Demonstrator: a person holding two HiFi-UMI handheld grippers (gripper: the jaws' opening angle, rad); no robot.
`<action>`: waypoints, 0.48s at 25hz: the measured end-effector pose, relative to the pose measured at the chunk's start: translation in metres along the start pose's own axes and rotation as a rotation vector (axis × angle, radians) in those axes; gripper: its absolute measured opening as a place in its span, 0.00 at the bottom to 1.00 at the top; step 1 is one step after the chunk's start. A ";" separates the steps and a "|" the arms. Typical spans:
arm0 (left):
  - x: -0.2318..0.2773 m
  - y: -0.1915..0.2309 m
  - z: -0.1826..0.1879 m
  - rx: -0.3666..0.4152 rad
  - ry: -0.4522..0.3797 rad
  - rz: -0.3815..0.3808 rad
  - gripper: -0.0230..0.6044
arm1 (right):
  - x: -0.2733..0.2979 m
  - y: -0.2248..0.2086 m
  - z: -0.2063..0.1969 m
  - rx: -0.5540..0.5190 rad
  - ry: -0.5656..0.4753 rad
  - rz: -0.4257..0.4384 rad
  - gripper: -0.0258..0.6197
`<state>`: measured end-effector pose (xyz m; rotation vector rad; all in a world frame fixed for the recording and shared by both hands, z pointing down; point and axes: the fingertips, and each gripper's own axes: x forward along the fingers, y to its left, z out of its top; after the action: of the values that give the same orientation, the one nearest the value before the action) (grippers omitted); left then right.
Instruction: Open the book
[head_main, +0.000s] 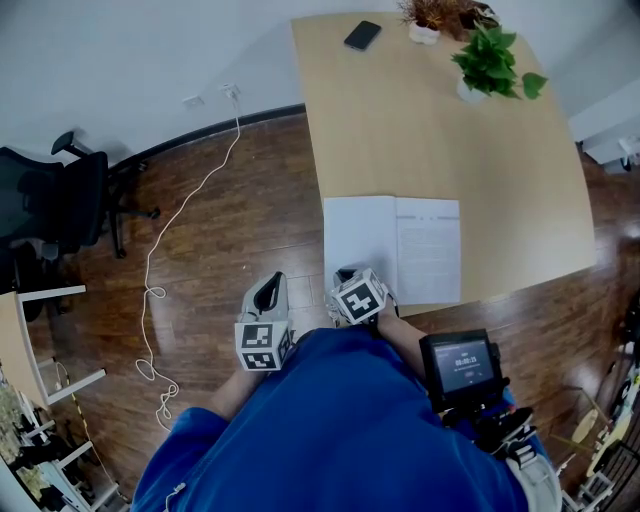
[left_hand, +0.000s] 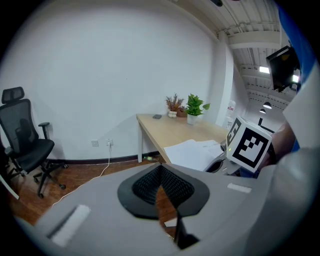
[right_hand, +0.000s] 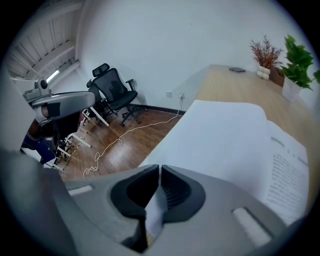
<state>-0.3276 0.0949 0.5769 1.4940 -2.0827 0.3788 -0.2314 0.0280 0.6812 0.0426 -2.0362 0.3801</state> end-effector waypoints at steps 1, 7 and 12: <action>0.000 0.000 0.000 0.000 -0.001 -0.001 0.05 | 0.000 0.000 0.000 0.000 -0.001 0.000 0.07; -0.002 -0.006 0.006 0.003 -0.017 -0.009 0.05 | -0.012 0.005 0.007 -0.006 -0.046 0.012 0.07; 0.003 -0.017 0.001 0.004 -0.018 -0.051 0.05 | -0.042 0.003 0.022 -0.034 -0.152 -0.039 0.07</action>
<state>-0.3128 0.0860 0.5762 1.5548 -2.0541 0.3517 -0.2311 0.0184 0.6346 0.0922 -2.1877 0.3265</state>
